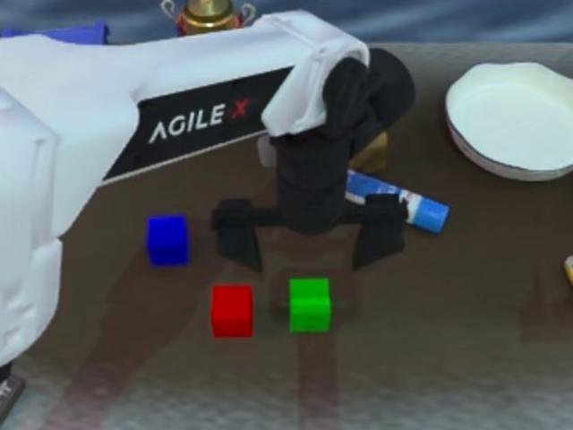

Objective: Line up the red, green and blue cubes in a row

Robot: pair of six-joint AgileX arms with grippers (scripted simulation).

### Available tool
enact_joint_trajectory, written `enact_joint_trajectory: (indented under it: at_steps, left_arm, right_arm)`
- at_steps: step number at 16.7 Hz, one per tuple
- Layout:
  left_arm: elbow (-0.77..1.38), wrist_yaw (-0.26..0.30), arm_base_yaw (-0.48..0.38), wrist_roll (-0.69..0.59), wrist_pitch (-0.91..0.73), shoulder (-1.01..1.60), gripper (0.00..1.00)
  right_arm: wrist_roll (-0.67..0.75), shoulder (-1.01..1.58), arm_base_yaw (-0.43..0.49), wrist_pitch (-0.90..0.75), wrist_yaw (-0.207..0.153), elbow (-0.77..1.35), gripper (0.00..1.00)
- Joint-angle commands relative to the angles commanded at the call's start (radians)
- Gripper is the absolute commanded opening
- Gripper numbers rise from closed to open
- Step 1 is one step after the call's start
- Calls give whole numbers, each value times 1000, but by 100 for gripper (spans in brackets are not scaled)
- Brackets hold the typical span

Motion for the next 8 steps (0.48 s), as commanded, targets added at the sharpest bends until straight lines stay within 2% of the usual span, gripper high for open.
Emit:
enact_joint_trajectory:
  at_steps: [3,8]
  left_arm:
    - [-7,0,35,30,6,-3,100]
    - [-50,5,220,186,33,-14,100]
  right_arm:
    - [0,0,0,0,0,0,100]
    - [0,0,0,0,0,0,100]
